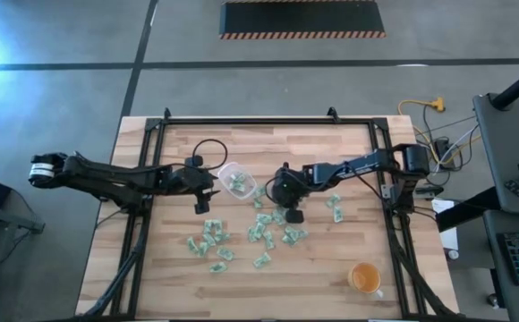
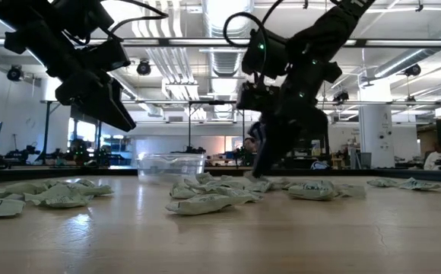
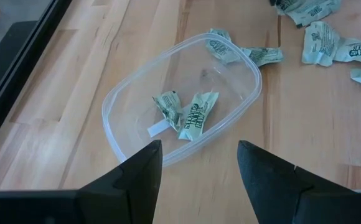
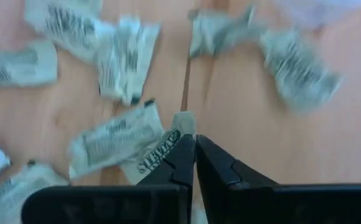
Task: Pick and place Stevia / Truvia into bins
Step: Put the stevia packet into the transparent bin
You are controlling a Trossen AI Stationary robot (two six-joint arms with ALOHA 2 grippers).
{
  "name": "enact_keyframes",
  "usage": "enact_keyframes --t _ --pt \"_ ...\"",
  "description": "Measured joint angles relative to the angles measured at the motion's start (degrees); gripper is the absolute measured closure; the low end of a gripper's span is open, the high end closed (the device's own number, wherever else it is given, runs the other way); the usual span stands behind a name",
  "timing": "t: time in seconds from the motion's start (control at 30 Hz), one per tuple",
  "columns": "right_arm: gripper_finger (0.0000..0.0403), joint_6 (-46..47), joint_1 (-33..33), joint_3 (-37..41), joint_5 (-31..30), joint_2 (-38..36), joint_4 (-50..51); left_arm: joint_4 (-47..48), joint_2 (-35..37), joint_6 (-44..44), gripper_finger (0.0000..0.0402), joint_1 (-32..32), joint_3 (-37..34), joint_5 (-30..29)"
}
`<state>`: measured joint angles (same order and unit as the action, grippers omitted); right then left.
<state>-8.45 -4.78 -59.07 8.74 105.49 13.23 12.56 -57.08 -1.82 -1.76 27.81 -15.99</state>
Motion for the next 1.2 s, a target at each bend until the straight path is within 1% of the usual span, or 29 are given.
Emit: enact_keyframes --t 0.03,0.17,0.27,0.5,0.6,0.7,0.8,0.9,1.03,1.2 --pt "0.0394 -0.63 0.0 -0.73 -0.66 0.0 -0.06 0.0 0.0 0.02 0.0209 0.0 0.0 -0.02" --pt "0.0394 -2.95 0.0 -3.98 -6.63 0.0 -0.15 0.02 0.0 0.01 0.0209 0.0 0.0 0.0" --pt "0.0394 -4.04 -0.04 -6.39 -9.09 -0.02 -0.17 0.0 0.0 0.02 0.0209 0.0 -0.02 0.0" --pt "0.0394 -7.81 0.02 -9.85 -9.53 -0.13 -1.16 0.04 0.0 0.73 0.0209 0.0 -0.09 0.0" --pt "0.0394 -10.2 0.0 -9.73 -10.58 -0.13 -7.2 0.41 -0.46 2.89 0.0209 0.0 -0.09 0.42" --pt "0.0394 -12.57 -0.36 -9.34 -10.63 0.26 -14.36 0.86 -1.51 3.36 0.0209 0.02 -0.17 2.88" --pt "0.0394 -13.74 -0.89 -9.22 -10.54 1.33 -19.76 1.03 -3.58 5.65 0.0209 0.02 -0.2 5.5" --pt "0.0394 -14.7 -1.39 -9.12 -10.5 2.57 -21.78 1.48 -6.0 6.9 0.0209 0.07 -0.2 7.29" --pt "0.0394 -14.81 -2.3 -8.9 -10.43 3.25 -21.96 1.58 -9.75 9.32 0.0209 0.07 -0.2 9.02" --pt "0.0393 -15.71 -3.26 -8.68 -10.1 4.68 -22.89 1.62 -13.78 11.91 0.0209 0.04 0.33 13.23"
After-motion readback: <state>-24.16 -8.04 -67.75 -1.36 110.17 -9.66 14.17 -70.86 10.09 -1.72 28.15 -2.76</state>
